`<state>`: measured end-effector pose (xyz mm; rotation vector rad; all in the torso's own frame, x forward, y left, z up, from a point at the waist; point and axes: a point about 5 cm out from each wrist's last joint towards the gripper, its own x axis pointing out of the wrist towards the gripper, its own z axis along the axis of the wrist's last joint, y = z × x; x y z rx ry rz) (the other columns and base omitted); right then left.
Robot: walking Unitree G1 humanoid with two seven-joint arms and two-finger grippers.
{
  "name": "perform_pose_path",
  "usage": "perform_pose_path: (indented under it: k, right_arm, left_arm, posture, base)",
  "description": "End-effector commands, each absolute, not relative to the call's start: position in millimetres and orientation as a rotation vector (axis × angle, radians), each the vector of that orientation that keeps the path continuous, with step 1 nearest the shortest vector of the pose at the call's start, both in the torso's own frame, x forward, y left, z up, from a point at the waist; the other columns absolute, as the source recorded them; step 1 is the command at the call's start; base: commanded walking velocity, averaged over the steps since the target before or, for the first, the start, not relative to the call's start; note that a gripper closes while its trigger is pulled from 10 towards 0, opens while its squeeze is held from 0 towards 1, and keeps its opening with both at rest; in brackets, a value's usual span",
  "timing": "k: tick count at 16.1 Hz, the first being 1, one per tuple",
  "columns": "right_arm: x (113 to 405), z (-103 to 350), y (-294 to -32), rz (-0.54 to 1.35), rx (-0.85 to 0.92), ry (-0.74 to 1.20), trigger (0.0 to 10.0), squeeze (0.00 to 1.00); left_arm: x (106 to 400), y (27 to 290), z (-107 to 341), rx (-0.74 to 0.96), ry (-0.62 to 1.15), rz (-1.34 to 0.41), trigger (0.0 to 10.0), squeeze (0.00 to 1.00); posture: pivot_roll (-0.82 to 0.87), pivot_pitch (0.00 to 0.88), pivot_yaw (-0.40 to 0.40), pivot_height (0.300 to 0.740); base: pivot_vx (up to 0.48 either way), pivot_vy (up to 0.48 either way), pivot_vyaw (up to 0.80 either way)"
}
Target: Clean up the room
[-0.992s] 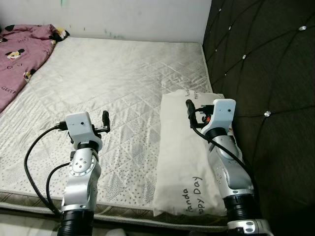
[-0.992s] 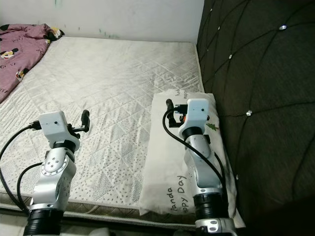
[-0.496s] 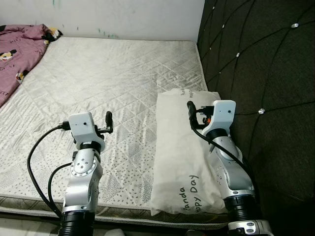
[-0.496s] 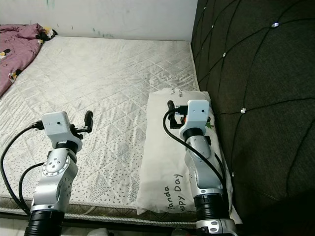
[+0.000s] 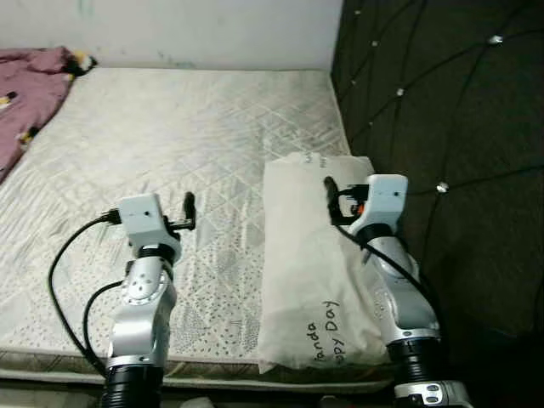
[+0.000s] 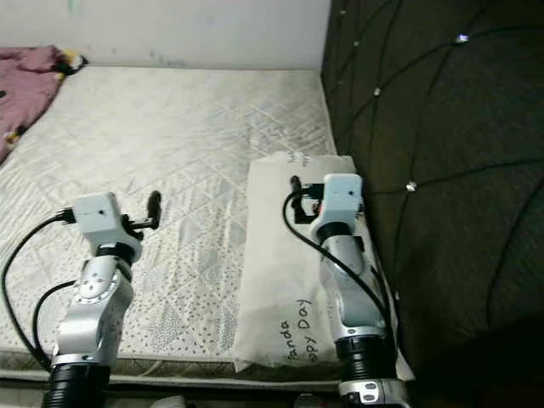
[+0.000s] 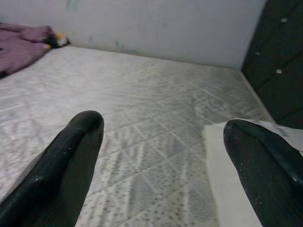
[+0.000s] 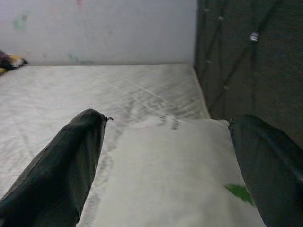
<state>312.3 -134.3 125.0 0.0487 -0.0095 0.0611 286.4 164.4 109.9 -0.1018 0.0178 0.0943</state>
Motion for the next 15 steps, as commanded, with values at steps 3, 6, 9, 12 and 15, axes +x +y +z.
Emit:
perform_pose_path:
  k: [3, 6, 9, 12, 15]
  right_arm:
    - [312.4, 129.8, -132.8, 0.065, 0.045, -0.029, 10.0, 0.0]
    - [313.1, 130.1, -132.7, 0.066, 0.049, -0.028, 10.0, 0.0]
    - [313.8, 130.5, -132.2, 0.069, 0.05, -0.03, 10.0, 0.0]
    - [314.3, 130.8, -131.6, 0.072, 0.05, -0.031, 10.0, 0.0]
    - [314.2, 131.0, -131.8, 0.071, 0.043, -0.032, 10.0, 0.0]
  left_arm:
    - [285.7, 166.3, 111.2, -0.098, 0.017, 0.096, 10.0, 0.0]
    - [285.8, 165.8, 111.3, -0.098, 0.016, 0.09, 10.0, 0.0]
    - [285.9, 165.1, 111.7, -0.097, 0.012, 0.086, 10.0, 0.0]
    - [285.9, 165.5, 111.5, -0.102, 0.013, 0.091, 10.0, 0.0]
    - [286.1, 165.2, 112.0, -0.103, 0.012, 0.093, 10.0, 0.0]
  posture:
    - [-0.06, 0.0, 0.031, 0.74]
    - [-0.06, 0.0, 0.029, 0.74]
    - [-0.05, 0.0, 0.027, 0.74]
    - [-0.06, 0.0, 0.027, 0.74]
    - [-0.06, 0.0, 0.027, 0.74]
  base:
    - [0.0, 0.0, 0.0]
    - [0.0, 0.0, 0.0]
    - [0.0, 0.0, 0.0]
    - [0.0, 0.341, 0.0]
    - [0.0, 0.37, 0.0]
